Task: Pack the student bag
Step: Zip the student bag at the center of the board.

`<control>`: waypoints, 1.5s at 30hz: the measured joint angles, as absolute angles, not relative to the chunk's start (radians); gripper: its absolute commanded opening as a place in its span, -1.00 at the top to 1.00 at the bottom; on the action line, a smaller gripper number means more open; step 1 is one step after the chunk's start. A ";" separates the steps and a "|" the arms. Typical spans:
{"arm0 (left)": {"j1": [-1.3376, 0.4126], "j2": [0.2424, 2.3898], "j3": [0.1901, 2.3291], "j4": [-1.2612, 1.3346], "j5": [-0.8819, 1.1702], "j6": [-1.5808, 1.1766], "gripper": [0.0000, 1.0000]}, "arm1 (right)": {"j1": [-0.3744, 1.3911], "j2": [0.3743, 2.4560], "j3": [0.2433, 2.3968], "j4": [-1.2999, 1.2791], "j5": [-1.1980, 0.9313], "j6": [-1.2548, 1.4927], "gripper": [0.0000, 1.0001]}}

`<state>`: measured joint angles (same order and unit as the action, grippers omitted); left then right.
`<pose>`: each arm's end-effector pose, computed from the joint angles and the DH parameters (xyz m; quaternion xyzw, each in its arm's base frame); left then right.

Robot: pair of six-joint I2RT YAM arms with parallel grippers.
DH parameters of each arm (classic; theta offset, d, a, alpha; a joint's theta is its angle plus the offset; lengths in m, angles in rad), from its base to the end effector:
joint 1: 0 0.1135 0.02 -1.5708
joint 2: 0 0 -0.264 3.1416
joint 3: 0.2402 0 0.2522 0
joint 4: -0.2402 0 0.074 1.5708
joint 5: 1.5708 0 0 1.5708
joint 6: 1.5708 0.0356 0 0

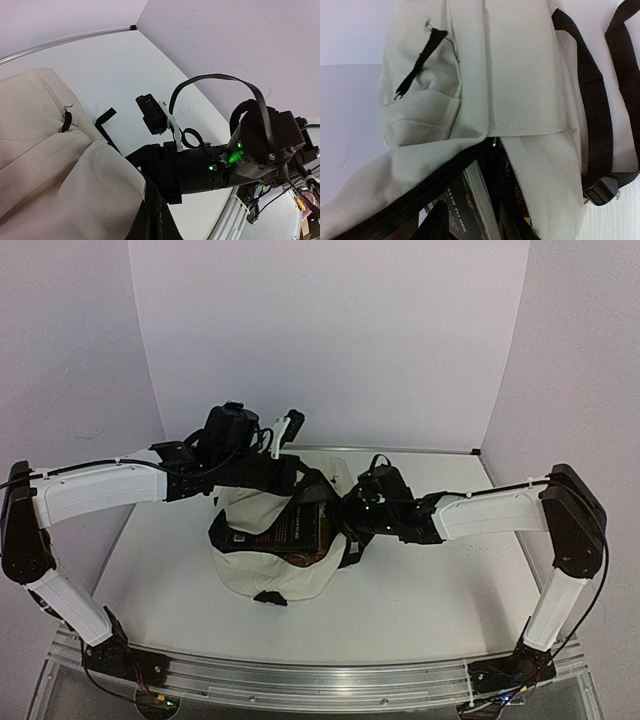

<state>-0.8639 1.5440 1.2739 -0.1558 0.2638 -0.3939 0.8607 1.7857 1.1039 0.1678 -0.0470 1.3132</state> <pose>0.2292 -0.2826 0.3251 0.2633 0.7938 -0.4053 0.3692 0.2593 0.3042 0.2098 0.1821 0.8440 0.4556 0.2165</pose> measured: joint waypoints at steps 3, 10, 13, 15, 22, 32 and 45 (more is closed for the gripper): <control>-0.863 1.544 1.274 -0.156 0.275 -0.394 1.00 | 0.863 1.805 1.109 0.170 -0.006 1.330 0.32; -0.862 1.546 1.274 -0.156 0.296 -0.394 1.00 | 0.866 1.858 1.154 0.173 0.062 1.369 0.32; -0.862 1.553 1.274 -0.155 0.307 -0.394 0.99 | 0.869 1.874 1.166 0.175 0.084 1.382 0.32; -0.862 1.558 1.274 -0.153 0.314 -0.394 1.00 | 0.871 1.878 1.168 0.179 0.098 1.393 0.32; -0.862 1.561 1.274 -0.151 0.321 -0.394 1.00 | 0.874 1.880 1.167 0.199 0.150 1.437 0.34; -0.862 1.571 1.275 -0.148 0.337 -0.393 1.00 | 0.879 1.928 1.201 0.225 0.231 1.449 0.48; -0.862 1.571 1.275 -0.149 0.336 -0.390 1.00 | 0.887 1.958 1.218 0.257 0.354 1.451 0.98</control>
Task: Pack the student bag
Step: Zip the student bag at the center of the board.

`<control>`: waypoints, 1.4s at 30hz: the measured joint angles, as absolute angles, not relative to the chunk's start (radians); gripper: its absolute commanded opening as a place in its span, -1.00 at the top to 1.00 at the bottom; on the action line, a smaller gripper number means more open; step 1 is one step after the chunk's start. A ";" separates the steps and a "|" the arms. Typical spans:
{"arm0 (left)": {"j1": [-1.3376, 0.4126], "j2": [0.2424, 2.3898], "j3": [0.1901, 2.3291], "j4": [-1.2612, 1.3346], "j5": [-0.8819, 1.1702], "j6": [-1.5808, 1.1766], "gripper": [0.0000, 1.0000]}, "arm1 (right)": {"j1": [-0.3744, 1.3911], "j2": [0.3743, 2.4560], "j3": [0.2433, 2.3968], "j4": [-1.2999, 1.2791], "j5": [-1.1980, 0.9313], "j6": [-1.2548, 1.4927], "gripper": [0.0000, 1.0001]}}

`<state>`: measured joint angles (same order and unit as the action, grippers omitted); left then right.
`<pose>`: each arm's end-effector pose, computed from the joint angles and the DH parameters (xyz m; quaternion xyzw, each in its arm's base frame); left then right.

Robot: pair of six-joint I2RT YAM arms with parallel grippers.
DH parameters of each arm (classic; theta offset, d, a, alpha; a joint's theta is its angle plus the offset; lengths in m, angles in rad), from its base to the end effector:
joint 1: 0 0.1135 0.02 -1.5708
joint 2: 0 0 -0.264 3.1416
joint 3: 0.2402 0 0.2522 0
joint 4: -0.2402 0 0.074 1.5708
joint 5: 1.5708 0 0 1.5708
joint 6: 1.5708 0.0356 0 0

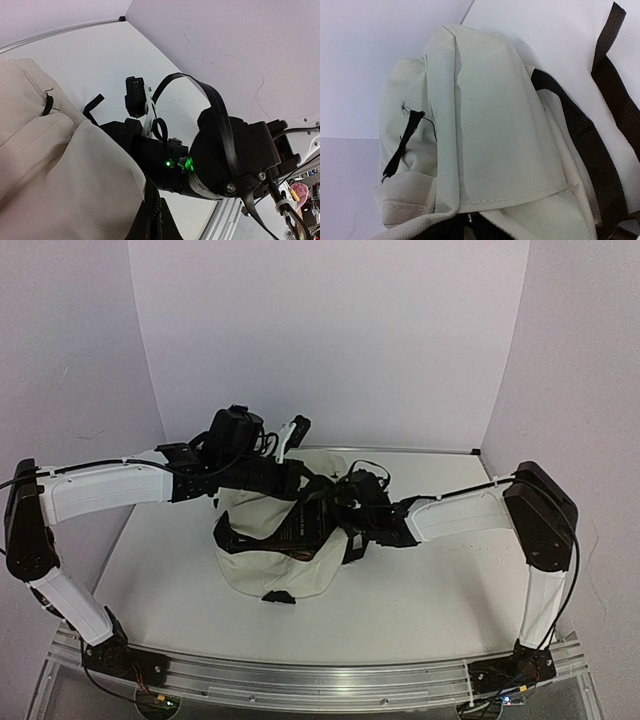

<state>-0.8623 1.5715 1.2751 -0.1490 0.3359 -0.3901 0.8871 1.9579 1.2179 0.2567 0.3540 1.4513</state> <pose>0.2313 -0.2879 0.3170 0.2818 0.7899 -0.4228 0.3433 0.2850 0.3303 0.1872 0.3220 0.7837 0.4098 0.3378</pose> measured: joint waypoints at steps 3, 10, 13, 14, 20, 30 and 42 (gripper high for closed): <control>-0.862 1.571 1.275 -0.152 0.333 -0.390 1.00 | 0.887 1.962 1.218 0.265 0.371 1.438 1.00; -0.863 1.566 1.275 -0.157 0.296 -0.393 1.00 | 0.886 1.906 1.154 0.289 0.361 1.380 1.00; -0.863 1.566 1.275 -0.157 0.287 -0.395 0.99 | 0.882 1.812 1.083 0.290 0.329 1.351 1.00; -0.864 1.565 1.275 -0.157 0.285 -0.396 1.00 | 0.880 1.782 1.065 0.290 0.312 1.342 1.00; -0.865 1.562 1.275 -0.157 0.285 -0.397 1.00 | 0.871 1.677 0.975 0.261 0.199 1.306 1.00; -0.866 1.562 1.275 -0.201 0.348 -0.362 0.56 | 0.863 1.626 0.940 0.201 0.038 1.235 1.00; -0.865 1.607 1.325 -0.336 0.705 -0.318 -0.55 | 0.862 1.560 0.871 0.156 -0.111 1.165 1.00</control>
<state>-0.8650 1.6074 1.3250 -0.3359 0.7054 -0.3180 0.8623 1.5596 0.8707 0.1560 -0.1108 1.1650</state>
